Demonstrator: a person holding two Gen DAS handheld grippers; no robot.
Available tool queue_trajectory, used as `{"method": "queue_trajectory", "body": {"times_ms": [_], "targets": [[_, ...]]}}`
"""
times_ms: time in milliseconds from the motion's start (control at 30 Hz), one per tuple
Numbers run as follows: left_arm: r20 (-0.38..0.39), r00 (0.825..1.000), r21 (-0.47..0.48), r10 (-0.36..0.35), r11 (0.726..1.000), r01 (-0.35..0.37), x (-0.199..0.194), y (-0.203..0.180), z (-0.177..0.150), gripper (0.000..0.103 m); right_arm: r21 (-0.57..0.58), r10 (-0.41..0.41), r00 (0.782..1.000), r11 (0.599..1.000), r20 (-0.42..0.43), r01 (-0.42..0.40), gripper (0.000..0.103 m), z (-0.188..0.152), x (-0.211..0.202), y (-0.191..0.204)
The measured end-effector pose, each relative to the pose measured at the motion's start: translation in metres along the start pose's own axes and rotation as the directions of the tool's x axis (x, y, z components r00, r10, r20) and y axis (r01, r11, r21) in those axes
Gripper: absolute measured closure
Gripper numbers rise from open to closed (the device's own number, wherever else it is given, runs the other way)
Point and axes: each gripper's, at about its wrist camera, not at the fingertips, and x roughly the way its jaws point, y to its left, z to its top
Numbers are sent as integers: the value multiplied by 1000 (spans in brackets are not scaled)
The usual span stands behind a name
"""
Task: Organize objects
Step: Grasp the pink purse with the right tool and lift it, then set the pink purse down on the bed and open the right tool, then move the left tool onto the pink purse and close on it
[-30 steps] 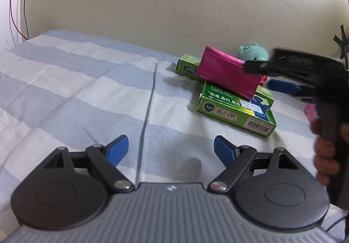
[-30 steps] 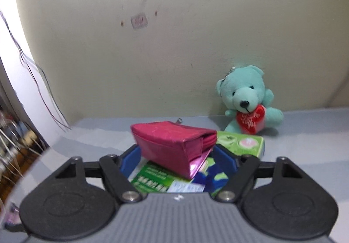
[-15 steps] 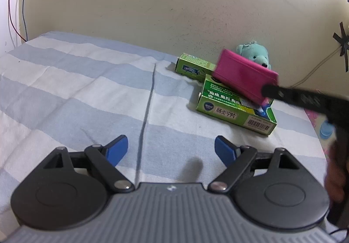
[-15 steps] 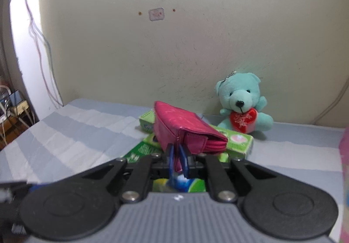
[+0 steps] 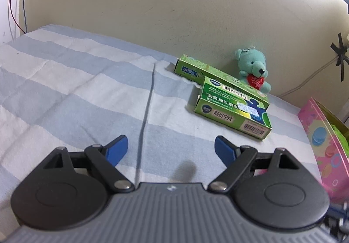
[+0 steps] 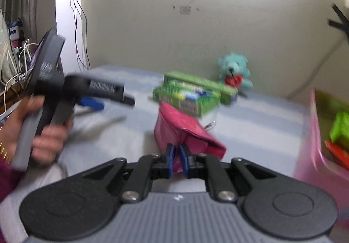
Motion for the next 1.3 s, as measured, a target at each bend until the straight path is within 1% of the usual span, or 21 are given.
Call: {"method": "queue_trajectory", "body": {"times_ms": [33, 133, 167, 200, 267, 333, 400, 467, 500, 567, 633, 667, 800, 833, 900, 1000, 1033, 1167, 1233, 1300], "targets": [[-2, 1000, -1, -9, 1000, 9, 0, 0, 0, 15, 11, -7, 1000, 1000, -11, 7, 94, -8, -6, -2], [-7, 999, -2, -51, 999, 51, -2, -1, -1, 15, 61, -40, 998, 997, -38, 42, 90, -26, -23, -11], [-10, 997, -1, -73, 997, 73, -2, -2, -1, 15, 90, -48, 998, 995, -43, 52, 85, -31, -28, -14], [-9, 996, 2, -91, 996, 91, -3, -3, -1, 15, 133, -49, 998, 990, -45, 54, 83, -35, -33, -20], [3, 991, 15, -136, 991, 136, -8, -5, -2, 15, 203, -48, 998, 978, -35, 54, 74, -39, -41, -31], [3, 977, 13, -213, 977, 213, -12, -7, -3, 15, 270, -35, 999, 962, -18, 39, 70, -40, -47, -41], [6, 955, 21, -295, 955, 295, -18, -11, -4, 15, 309, -14, 1000, 951, 0, 13, 66, -37, -51, -45], [14, 933, 55, -359, 932, 358, -23, -17, -7, 15, 293, -12, 1000, 956, 10, 8, 52, -32, -51, -42], [15, 925, 80, -379, 923, 377, -25, -22, -9, 14, 273, -19, 1000, 962, 11, 16, 49, -31, -52, -38], [9, 916, 127, -400, 910, 396, -27, -32, -13, 12, 229, -33, 999, 973, 7, 31, 48, -28, -47, -29], [-11, 911, 170, -413, 897, 409, -24, -44, -17, 8, 201, -32, 999, 979, -2, 31, 48, -27, -40, -24], [-23, 910, 188, -414, 892, 411, -21, -49, -19, 8, 194, -28, 1000, 981, -8, 29, 48, -25, -36, -22], [-65, 923, 219, -380, 897, 385, -9, -68, -22, 7, 165, -24, 999, 986, -26, 28, 46, -20, -20, -20], [-75, 923, 222, -378, 896, 385, -7, -72, -23, 6, 162, -29, 999, 986, -33, 34, 43, -19, -16, -20], [-87, 921, 227, -381, 892, 390, -6, -76, -25, 6, 170, -37, 998, 984, -57, 46, 42, -16, -7, -26], [-99, 924, 233, -369, 894, 382, -7, -81, -29, 6, 210, -31, 996, 977, -87, 48, 37, -15, 9, -34], [-107, 925, 231, -364, 896, 379, -6, -84, -30, 6, 223, -21, 996, 974, -88, 40, 31, -16, 13, -37], [-125, 926, 229, -357, 897, 377, -9, -93, -36, 14, 213, -16, 998, 977, -64, 29, 26, -17, 19, -36], [-118, 929, 237, -350, 899, 369, -12, -97, -39, 15, 207, -17, 998, 978, -55, 28, 26, -19, 19, -35], [-109, 934, 244, -340, 902, 357, -13, -98, -40, 15, 225, -9, 999, 974, -46, 20, 28, -20, 18, -38]]}}
